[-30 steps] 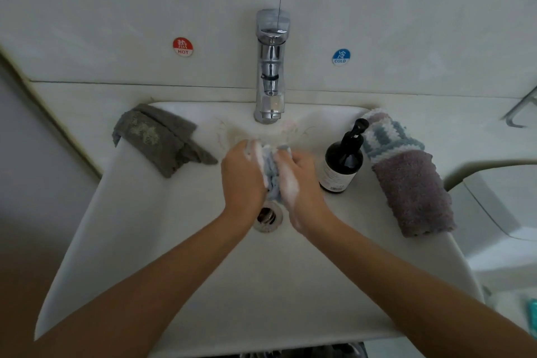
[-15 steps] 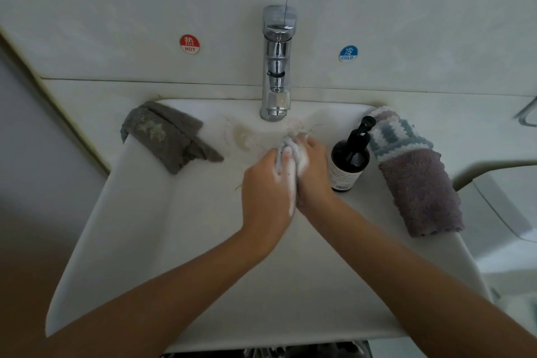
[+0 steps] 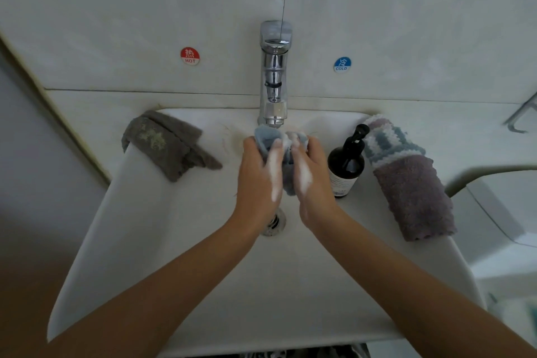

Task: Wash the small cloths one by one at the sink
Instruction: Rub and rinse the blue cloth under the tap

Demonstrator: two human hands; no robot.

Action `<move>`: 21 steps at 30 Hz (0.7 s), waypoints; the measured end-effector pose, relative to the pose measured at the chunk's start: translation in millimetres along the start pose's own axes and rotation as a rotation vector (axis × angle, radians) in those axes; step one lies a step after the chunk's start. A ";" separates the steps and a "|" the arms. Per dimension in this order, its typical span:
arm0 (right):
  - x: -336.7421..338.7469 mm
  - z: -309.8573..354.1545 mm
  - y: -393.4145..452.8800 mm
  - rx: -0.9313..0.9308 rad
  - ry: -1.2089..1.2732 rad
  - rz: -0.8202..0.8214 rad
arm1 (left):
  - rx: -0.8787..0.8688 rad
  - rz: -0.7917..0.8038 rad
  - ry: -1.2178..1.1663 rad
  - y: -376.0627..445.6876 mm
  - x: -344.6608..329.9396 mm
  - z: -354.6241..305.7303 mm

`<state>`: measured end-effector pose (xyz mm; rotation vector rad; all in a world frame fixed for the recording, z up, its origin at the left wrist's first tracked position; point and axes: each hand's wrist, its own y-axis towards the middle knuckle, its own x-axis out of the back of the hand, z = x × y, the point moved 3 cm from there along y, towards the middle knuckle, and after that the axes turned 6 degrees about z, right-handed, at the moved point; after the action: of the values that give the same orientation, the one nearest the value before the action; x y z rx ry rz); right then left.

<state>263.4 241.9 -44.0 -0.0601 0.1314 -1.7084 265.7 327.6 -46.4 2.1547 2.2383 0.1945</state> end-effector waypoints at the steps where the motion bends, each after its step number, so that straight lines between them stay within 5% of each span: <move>1: 0.7 0.7 0.7 -0.032 0.012 -0.011 | -0.003 0.038 -0.029 -2.4 -3.1 -0.4; 9: 8.3 15.4 -3.5 -0.014 -0.053 0.129 | -0.036 0.085 0.087 0.7 8.8 2.7; 17: 22.8 78.4 7.7 0.688 -0.543 -0.054 | 0.017 0.079 0.028 5.8 10.4 5.4; 21: 21.0 113.8 27.9 0.853 -0.754 0.026 | 0.034 0.101 0.019 3.3 8.8 9.0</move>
<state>301.1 211.4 64.7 -0.0611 -1.1373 -1.4895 269.5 337.2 -54.4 2.2947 2.1599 0.1808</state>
